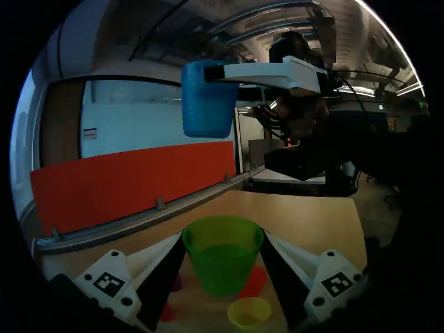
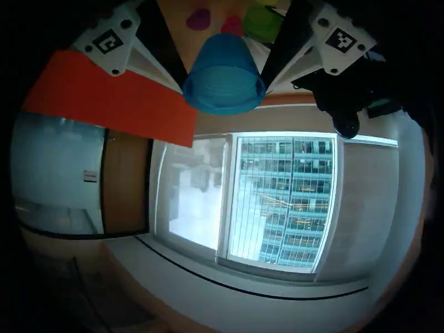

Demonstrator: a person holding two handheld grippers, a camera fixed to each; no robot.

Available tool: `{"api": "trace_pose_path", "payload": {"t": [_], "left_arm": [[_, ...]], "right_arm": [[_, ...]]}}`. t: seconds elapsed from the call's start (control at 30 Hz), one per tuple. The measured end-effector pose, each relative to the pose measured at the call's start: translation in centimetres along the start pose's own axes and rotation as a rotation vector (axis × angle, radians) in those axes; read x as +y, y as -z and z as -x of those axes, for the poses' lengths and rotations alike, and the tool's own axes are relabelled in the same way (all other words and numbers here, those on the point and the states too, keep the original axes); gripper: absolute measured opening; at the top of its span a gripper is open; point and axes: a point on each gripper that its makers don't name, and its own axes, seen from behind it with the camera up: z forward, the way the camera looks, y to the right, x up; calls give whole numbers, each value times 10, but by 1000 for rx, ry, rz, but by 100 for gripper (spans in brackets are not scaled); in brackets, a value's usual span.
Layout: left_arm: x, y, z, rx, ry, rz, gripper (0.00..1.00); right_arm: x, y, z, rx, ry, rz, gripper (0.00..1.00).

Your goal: Pour water

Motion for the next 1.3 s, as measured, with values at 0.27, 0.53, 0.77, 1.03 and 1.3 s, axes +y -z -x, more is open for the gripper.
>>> {"api": "trace_pose_path", "payload": {"t": [0.27, 0.53, 0.77, 1.03, 1.3], "left_arm": [[-4, 1, 0, -1, 3, -10, 87], [-10, 6, 2, -7, 3, -23, 87], [-16, 12, 5, -19, -3, -39, 87], [-25, 20, 10, -34, 2, -59, 87], [-29, 26, 15, -56, -9, -73, 87]], "right_arm": [[-1, 5, 3, -16, 13, 5, 91], [7, 18, 8, -27, 1, 20, 91], [14, 33, 15, -34, -18, 31, 92], [28, 54, 21, -48, -32, 64, 93], [44, 75, 33, -71, -38, 107, 93]]}}
